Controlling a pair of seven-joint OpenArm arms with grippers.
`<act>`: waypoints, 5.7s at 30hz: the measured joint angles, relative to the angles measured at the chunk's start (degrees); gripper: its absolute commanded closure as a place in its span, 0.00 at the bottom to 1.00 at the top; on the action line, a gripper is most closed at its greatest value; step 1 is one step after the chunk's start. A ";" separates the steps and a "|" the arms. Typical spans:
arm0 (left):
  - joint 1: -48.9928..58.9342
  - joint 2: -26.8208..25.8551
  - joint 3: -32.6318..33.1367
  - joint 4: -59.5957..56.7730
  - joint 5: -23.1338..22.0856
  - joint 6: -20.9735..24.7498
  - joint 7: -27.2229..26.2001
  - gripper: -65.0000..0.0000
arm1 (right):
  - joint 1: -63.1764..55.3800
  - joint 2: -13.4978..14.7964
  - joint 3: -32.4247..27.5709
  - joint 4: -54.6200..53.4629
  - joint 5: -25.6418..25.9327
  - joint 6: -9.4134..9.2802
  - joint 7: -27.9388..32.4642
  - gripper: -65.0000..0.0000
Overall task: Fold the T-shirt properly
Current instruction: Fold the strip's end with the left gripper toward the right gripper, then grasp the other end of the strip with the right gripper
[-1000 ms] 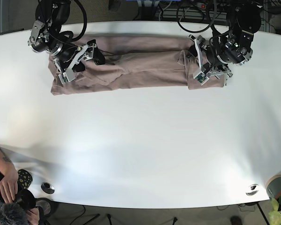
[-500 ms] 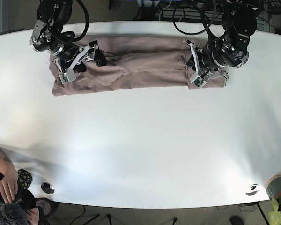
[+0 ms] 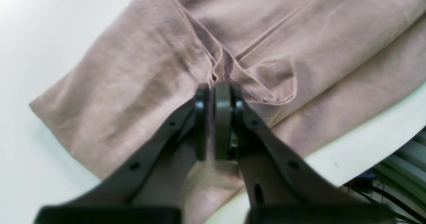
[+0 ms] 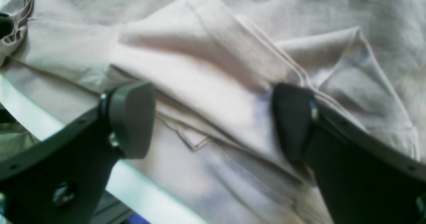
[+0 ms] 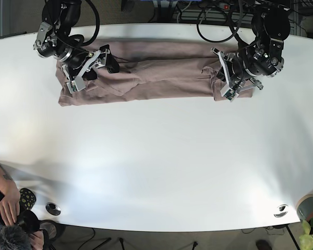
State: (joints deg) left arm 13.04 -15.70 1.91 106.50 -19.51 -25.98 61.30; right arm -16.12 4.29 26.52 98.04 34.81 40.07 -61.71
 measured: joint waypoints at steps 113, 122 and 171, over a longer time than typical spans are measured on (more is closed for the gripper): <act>0.44 4.20 -10.36 -9.16 -13.60 -13.75 -0.52 0.77 | 0.94 -1.44 0.04 -0.13 -0.02 0.02 -0.37 0.18; -0.42 4.22 -10.14 -5.88 -13.70 -13.92 0.37 0.76 | 0.92 -1.44 0.02 0.07 0.00 0.00 -0.46 0.18; 1.86 3.13 -10.38 -9.70 -15.10 -13.94 -1.33 0.76 | 8.24 -0.11 15.21 -8.13 7.58 0.04 -10.54 0.18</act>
State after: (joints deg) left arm 14.90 -12.58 -8.47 96.79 -34.61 -39.92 59.96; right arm -7.88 4.19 41.74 89.91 42.39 40.12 -72.25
